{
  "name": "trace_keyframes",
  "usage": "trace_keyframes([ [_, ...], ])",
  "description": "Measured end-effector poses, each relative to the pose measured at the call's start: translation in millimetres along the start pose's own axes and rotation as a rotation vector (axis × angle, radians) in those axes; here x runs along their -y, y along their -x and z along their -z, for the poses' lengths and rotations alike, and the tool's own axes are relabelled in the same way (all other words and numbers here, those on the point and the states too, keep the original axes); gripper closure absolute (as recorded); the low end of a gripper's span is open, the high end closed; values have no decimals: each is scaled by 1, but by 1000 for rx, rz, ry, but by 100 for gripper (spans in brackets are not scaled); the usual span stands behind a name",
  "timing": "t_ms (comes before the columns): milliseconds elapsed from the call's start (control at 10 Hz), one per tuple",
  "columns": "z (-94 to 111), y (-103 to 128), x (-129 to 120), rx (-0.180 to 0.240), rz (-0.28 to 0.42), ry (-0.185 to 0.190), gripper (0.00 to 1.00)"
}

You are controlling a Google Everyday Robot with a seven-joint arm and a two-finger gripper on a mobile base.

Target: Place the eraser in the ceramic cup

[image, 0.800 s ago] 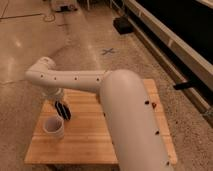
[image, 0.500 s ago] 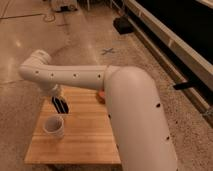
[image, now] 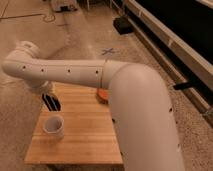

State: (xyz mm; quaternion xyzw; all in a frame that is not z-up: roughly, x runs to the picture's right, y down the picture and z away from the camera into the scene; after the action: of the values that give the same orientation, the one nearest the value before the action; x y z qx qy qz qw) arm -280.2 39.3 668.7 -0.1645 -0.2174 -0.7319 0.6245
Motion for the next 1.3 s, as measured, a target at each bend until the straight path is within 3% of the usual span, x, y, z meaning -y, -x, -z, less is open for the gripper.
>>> trace_keyframes([
  [500, 27, 29, 20, 28, 46, -12, 96],
  [700, 21, 42, 19, 68, 54, -5, 76],
  [1000, 5, 58, -4, 120, 8, 19, 45],
  [1200, -2, 63, -15, 130, -18, 33, 26],
  [1300, -4, 63, -18, 132, -21, 36, 21],
])
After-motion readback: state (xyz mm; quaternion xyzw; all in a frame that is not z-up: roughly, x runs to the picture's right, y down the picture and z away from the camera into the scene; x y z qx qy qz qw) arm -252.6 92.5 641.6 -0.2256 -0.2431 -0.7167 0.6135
